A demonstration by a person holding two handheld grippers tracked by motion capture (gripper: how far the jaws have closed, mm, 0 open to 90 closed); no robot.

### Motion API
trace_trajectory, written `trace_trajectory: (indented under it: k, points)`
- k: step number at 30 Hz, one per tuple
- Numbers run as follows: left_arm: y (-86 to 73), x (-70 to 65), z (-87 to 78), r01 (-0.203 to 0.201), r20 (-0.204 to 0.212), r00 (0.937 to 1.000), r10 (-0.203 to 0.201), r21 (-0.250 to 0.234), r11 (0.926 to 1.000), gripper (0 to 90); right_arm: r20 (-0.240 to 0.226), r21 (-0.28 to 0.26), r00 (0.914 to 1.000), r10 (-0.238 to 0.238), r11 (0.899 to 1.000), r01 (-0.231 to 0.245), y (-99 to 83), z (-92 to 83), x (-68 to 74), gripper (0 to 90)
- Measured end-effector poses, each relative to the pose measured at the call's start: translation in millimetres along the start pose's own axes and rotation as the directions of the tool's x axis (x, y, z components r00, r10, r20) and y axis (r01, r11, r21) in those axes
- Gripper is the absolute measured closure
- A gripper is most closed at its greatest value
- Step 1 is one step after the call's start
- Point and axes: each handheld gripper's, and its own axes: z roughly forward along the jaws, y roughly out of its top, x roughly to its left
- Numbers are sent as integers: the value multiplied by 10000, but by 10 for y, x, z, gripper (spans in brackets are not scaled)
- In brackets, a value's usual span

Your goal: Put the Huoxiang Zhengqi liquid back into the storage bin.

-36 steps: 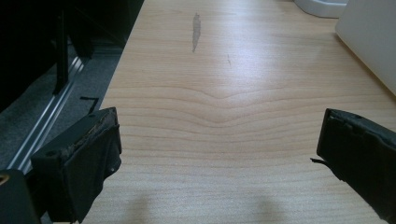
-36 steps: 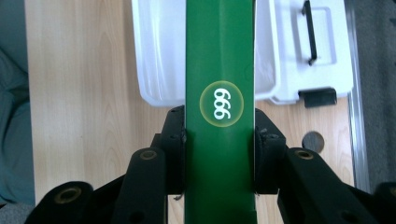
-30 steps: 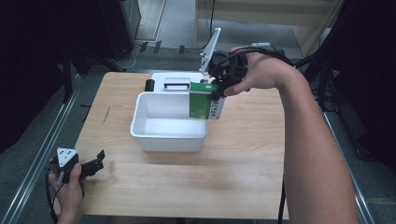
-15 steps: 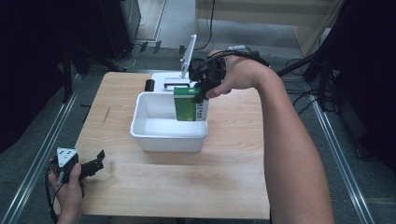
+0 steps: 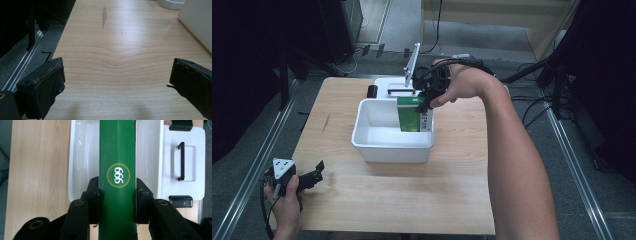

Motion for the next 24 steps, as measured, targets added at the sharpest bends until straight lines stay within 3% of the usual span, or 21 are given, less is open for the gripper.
trace_trajectory:
  k: [5,6,9,13,14,15,17,23,24]
  points:
    - [0,-2,0,18,-12,10000,-18,-16,10000,7,-62,-47,9999,-96,9999,96,-13,92,-9,645]
    - [0,-2,0,8,-16,10000,-8,-18,10000,7,-41,97,9999,104,9999,-103,-14,96,6,645]
    - [0,-2,0,-3,-12,10000,3,-14,10000,7,-33,77,10000,88,9999,-88,-20,134,0,644]
    - [-1,0,1,19,-2,10000,-19,-37,10000,7,-10,-105,9999,-112,9999,112,-35,184,-21,644]
    - [-1,-1,0,19,-5,10000,-19,-35,10000,7,-1,21,9999,168,9999,-168,-44,187,-5,644]
    - [-1,-2,-1,7,-5,10000,-7,-21,10000,7,17,-118,10000,-44,9999,44,-62,223,-24,644]
    - [0,0,0,-29,-7,10000,29,-30,10000,7,11,-64,9998,194,9998,-194,-83,247,-13,644]
    - [-1,-4,2,-4,-29,10000,4,-68,10000,7,-22,-196,10000,65,9998,-66,-129,340,-25,643]
    - [-2,-4,1,-9,-26,10000,9,-68,10000,7,-33,-124,9998,212,9997,-212,-142,367,-18,644]
